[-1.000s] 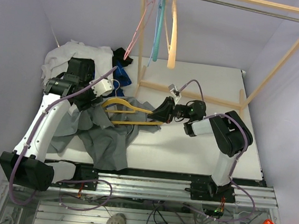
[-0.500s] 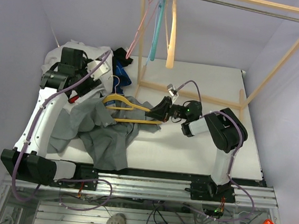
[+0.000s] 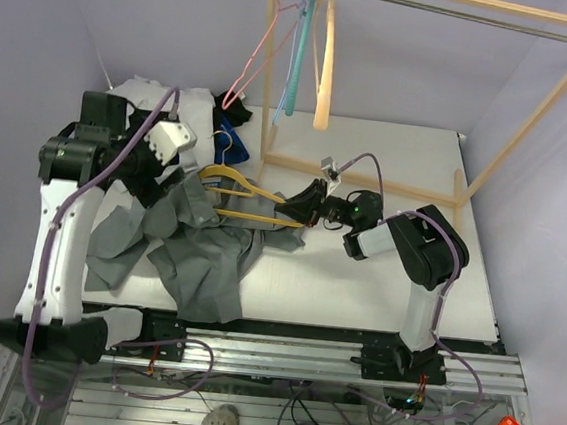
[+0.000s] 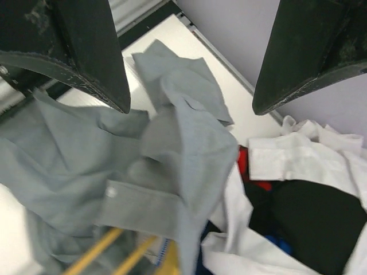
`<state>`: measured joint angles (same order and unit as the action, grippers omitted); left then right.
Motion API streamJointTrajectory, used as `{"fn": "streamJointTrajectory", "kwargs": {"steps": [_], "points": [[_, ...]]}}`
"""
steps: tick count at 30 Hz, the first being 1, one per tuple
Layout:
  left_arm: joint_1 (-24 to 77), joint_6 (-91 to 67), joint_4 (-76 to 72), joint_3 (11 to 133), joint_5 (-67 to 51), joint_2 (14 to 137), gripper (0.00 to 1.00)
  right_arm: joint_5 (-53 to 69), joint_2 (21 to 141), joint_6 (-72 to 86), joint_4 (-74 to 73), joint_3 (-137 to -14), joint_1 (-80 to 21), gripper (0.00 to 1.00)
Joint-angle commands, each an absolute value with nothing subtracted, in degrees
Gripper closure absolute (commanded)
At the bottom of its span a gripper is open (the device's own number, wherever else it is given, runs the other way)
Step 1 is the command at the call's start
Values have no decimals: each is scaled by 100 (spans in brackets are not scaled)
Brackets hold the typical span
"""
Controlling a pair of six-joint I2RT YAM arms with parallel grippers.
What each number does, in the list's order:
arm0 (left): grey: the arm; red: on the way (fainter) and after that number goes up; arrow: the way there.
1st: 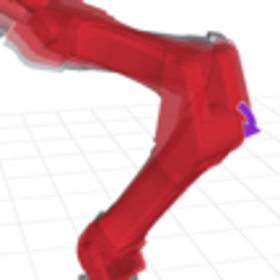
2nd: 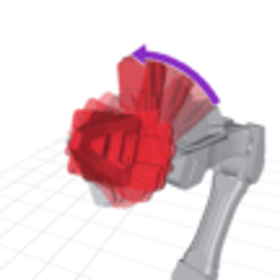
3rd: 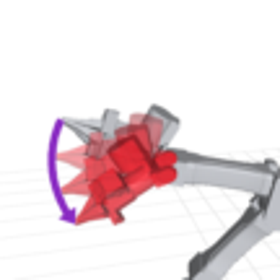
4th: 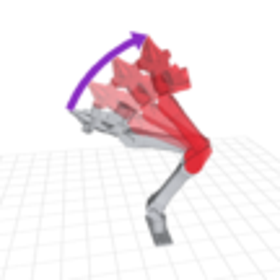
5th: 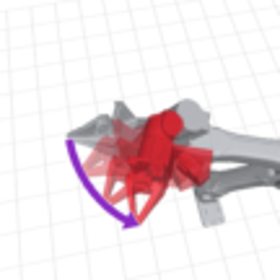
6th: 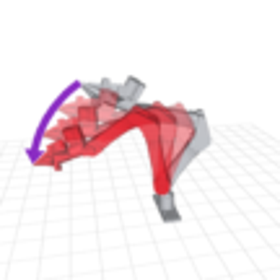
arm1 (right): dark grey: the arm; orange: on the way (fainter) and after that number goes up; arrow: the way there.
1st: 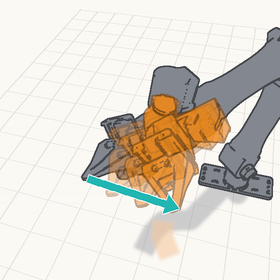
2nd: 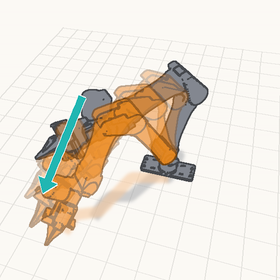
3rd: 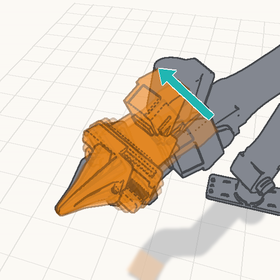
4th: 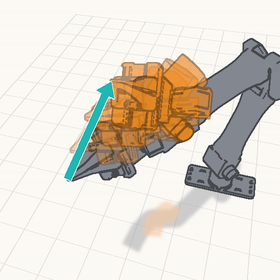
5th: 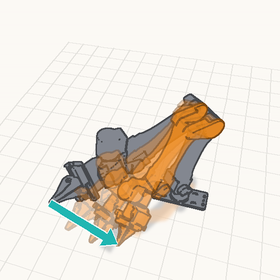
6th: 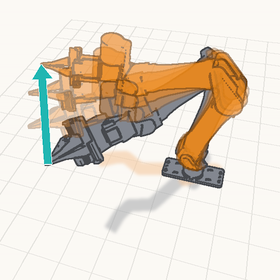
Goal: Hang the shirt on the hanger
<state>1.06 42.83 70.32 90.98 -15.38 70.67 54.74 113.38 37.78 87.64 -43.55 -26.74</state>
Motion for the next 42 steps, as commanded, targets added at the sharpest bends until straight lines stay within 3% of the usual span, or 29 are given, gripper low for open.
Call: {"fn": "streamJointTrajectory", "kwargs": {"steps": [1,7,14,18,22,27,30,32,35,42], "points": [[88,4617,8281,8964,-2432,6488,1,5335,11327,3627,9765,-4509,-2645,100],[88,3895,7440,8190,-1002,6639,4,5372,11413,3865,10040,-4540,-2641,100],[88,3682,5492,6938,-74,5947,4,5436,11207,3699,9823,-4442,-2645,100],[88,3641,5504,6813,51,6123,0,5449,11206,3715,9804,-4449,-2642,100],[88,3595,4994,6464,502,6081,12,5474,11229,3784,9843,-4470,-2645,100],[88,3623,4781,6117,528,6199,18,5512,11243,3850,9907,-4470,-2640,100],[88,3599,4932,6142,333,6368,28,5542,11201,3813,9831,-4469,-2638,100],[88,3619,4900,6140,278,6435,43,5581,11182,3797,9820,-4476,-2632,100],[88,3647,4589,6069,382,6509,90,5779,11228,3954,9991,-4511,-2632,100],[13,3886,4055,6170,442,6661,93,6391,11338,4245,10422,-4574,-2637,100]]}}
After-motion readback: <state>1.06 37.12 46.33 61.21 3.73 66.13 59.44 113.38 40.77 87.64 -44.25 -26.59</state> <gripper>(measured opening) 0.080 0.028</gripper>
